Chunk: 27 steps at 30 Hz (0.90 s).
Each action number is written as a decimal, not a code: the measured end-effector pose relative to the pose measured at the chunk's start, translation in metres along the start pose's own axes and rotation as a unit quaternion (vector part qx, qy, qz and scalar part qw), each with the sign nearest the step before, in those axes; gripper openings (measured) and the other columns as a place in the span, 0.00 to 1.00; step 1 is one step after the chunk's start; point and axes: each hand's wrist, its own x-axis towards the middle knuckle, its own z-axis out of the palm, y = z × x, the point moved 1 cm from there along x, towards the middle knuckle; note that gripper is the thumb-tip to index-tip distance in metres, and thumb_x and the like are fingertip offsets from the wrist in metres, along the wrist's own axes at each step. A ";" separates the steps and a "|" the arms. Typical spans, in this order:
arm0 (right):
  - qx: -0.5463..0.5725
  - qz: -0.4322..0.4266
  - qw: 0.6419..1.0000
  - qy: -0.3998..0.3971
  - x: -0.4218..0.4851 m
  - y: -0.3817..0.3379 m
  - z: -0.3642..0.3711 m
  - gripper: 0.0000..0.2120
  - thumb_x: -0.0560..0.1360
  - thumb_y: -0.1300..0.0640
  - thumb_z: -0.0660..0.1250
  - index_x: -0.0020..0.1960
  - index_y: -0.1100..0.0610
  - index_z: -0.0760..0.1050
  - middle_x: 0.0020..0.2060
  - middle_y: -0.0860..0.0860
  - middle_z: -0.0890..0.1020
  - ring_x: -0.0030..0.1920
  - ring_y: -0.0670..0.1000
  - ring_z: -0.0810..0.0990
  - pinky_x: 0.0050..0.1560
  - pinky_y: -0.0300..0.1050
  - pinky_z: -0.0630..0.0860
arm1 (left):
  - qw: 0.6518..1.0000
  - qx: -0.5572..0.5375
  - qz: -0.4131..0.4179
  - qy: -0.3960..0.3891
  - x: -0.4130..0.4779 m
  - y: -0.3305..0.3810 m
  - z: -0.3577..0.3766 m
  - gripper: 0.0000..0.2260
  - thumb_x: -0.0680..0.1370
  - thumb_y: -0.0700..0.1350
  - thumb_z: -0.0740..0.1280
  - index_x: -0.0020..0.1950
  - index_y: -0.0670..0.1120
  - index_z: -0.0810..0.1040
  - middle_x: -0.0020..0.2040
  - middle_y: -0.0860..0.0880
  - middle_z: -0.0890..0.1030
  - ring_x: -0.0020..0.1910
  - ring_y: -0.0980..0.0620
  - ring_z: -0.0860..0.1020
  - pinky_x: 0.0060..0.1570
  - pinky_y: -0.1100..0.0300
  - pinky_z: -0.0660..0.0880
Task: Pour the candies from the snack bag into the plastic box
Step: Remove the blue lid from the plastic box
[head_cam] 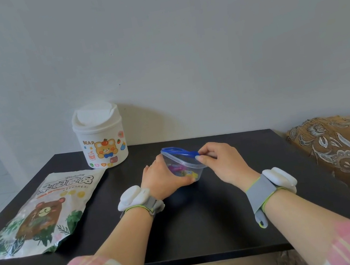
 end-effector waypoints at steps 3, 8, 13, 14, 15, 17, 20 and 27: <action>-0.009 -0.021 0.998 0.056 0.000 -0.003 0.000 0.04 0.77 0.55 0.65 0.49 0.51 0.78 0.45 0.47 0.83 0.46 0.47 0.79 0.45 0.40 0.73 | 1.000 0.006 0.008 0.002 -0.003 0.002 0.001 0.41 0.60 0.65 0.74 0.65 0.47 0.67 0.52 0.57 0.74 0.55 0.54 0.75 0.67 0.51 0.68; -0.057 -0.065 0.985 0.149 0.006 -0.010 -0.005 0.06 0.77 0.55 0.66 0.50 0.54 0.81 0.44 0.48 0.77 0.50 0.51 0.75 0.47 0.40 0.69 | 1.000 0.008 0.011 -0.003 -0.003 -0.002 0.004 0.45 0.60 0.65 0.75 0.70 0.47 0.64 0.64 0.53 0.75 0.64 0.52 0.73 0.71 0.46 0.63; -0.015 -0.038 0.978 0.204 0.007 -0.007 -0.011 0.07 0.78 0.57 0.65 0.52 0.58 0.80 0.47 0.52 0.78 0.47 0.51 0.77 0.48 0.39 0.69 | 1.000 0.004 0.008 -0.004 -0.003 0.000 0.007 0.47 0.60 0.65 0.75 0.72 0.48 0.61 0.67 0.53 0.73 0.67 0.51 0.71 0.73 0.45 0.60; 0.000 -0.026 0.975 0.219 0.007 -0.006 -0.013 0.07 0.78 0.57 0.64 0.52 0.58 0.79 0.47 0.53 0.79 0.47 0.51 0.77 0.49 0.40 0.69 | 1.000 -0.003 -0.001 -0.003 -0.003 -0.001 0.007 0.48 0.60 0.64 0.76 0.72 0.48 0.60 0.67 0.53 0.73 0.68 0.51 0.70 0.72 0.45 0.60; 0.012 -0.013 0.973 0.230 0.007 -0.004 -0.017 0.07 0.78 0.57 0.64 0.52 0.59 0.78 0.48 0.53 0.80 0.47 0.51 0.78 0.49 0.40 0.70 | 1.000 -0.010 -0.009 -0.001 -0.004 -0.002 0.007 0.48 0.60 0.64 0.76 0.73 0.48 0.60 0.68 0.52 0.73 0.68 0.50 0.70 0.72 0.45 0.60; 0.018 0.010 0.972 0.234 0.008 0.001 -0.023 0.07 0.78 0.58 0.64 0.53 0.59 0.78 0.48 0.53 0.81 0.48 0.52 0.78 0.50 0.41 0.71 | 1.000 -0.014 -0.011 0.000 -0.004 -0.004 0.006 0.50 0.60 0.65 0.76 0.74 0.48 0.57 0.69 0.52 0.72 0.69 0.50 0.69 0.73 0.44 0.58; -0.001 0.049 0.972 0.229 0.005 0.014 -0.030 0.06 0.77 0.59 0.65 0.52 0.58 0.78 0.46 0.51 0.81 0.47 0.51 0.79 0.48 0.41 0.70 | 0.999 -0.014 -0.019 -0.025 -0.004 -0.004 0.007 0.57 0.59 0.66 0.75 0.78 0.46 0.48 0.74 0.51 0.67 0.73 0.48 0.64 0.75 0.42 0.51; -0.115 0.078 0.972 0.188 -0.011 0.042 -0.033 0.04 0.74 0.60 0.67 0.47 0.54 0.80 0.44 0.51 0.82 0.43 0.52 0.78 0.42 0.42 0.70 | 0.998 0.015 0.060 0.019 -0.006 -0.005 -0.004 0.57 0.57 0.65 0.77 0.78 0.53 0.49 0.77 0.52 0.60 0.76 0.49 0.59 0.74 0.44 0.56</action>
